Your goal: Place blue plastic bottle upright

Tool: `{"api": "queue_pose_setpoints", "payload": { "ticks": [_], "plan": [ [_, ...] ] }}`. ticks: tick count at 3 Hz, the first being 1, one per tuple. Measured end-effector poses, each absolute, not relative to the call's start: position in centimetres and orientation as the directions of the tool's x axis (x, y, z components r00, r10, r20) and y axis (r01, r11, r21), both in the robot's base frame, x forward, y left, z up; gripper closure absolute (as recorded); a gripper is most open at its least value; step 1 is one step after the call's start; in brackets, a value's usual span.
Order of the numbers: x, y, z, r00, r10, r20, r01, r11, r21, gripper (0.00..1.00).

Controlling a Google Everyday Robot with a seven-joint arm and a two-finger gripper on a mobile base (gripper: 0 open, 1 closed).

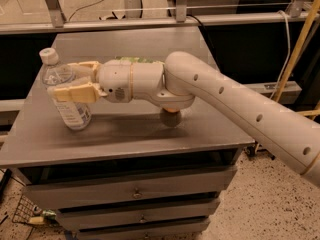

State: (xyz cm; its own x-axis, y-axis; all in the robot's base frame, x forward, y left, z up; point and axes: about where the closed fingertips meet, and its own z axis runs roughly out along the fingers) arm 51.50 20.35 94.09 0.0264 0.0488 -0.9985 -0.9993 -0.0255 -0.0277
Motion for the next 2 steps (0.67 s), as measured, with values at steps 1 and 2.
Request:
{"api": "queue_pose_setpoints", "payload": {
  "ticks": [1, 2],
  "plan": [
    [51.36, 20.5, 94.06, 0.026, 0.051, -0.998, -0.999, -0.027, -0.028, 0.88],
    [51.2, 20.71, 94.13, 0.027, 0.051, -0.998, -0.999, -0.032, -0.029, 0.65]
  ]
}}
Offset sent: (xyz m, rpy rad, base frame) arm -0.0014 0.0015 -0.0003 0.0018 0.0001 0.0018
